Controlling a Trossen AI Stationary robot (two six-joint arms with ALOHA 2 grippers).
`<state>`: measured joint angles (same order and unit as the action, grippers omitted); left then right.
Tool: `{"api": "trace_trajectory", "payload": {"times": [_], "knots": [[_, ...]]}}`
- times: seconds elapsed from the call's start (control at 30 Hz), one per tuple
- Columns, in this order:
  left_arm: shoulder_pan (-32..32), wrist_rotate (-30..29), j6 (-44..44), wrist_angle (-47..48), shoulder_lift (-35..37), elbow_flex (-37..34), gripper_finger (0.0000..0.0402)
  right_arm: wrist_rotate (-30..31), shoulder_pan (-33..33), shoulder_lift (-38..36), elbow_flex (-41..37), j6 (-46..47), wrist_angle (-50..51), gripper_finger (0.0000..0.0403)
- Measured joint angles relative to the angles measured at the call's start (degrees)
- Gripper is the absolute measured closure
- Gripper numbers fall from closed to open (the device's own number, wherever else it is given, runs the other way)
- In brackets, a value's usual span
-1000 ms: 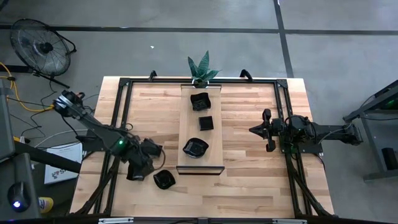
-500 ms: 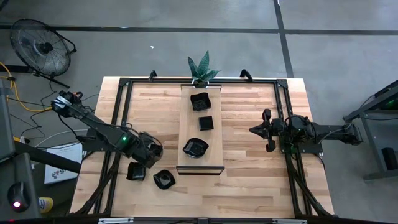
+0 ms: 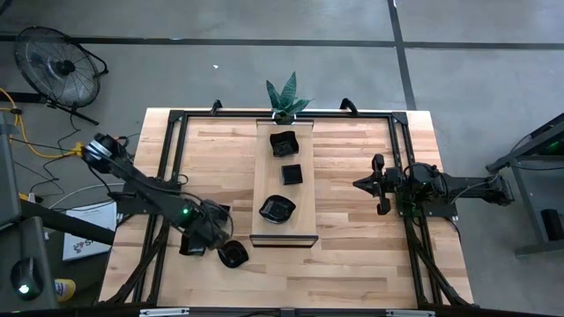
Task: Pick & Place Mini shaped plates
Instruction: Stack the black distorted square plate on top of the black distorted square plate on the shelf
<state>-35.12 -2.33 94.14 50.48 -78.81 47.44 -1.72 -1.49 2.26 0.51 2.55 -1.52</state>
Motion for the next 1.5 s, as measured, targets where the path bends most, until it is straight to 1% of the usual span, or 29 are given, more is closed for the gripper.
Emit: {"api": "trace_trajectory", "payload": {"times": [0.17, 0.37, 0.7, 0.97, 1.07, 1.33, 1.5], "knots": [[-1.04, 3.7, 3.51, -1.55, -1.52, 0.02, 0.0236, 0.0, 0.02, 0.0, -0.02, 0.0, -0.02, 0.0391], [-2.96, 4.53, 8.05, -1.14, -1.75, 0.07, 0.0236, 0.0, 0.01, 0.05, -0.01, 0.0, -0.01, 0.0391], [-2.77, 4.64, 8.21, -2.0, -4.52, 0.11, 0.0236, 0.0, 0.01, 0.03, -0.01, 0.0, -0.01, 0.0391], [-2.76, 4.62, 8.07, -2.41, -4.78, 0.11, 0.0239, 0.0, 0.02, 0.03, -0.02, 0.0, -0.02, 0.0391], [-2.75, 4.83, 8.05, -2.38, -4.78, 0.11, 0.0256, -0.01, 0.02, 0.03, 0.0, 0.0, -0.02, 0.0391], [-2.75, 6.12, 7.02, -2.86, -5.94, 0.11, 0.0332, 0.0, 0.02, 0.03, -0.01, 0.0, -0.02, 0.0391], [-2.75, 7.12, 5.4, -4.02, -6.75, 0.11, 0.0362, 0.0, 0.02, 0.03, -0.02, 0.0, 0.0, 0.0391]]}}
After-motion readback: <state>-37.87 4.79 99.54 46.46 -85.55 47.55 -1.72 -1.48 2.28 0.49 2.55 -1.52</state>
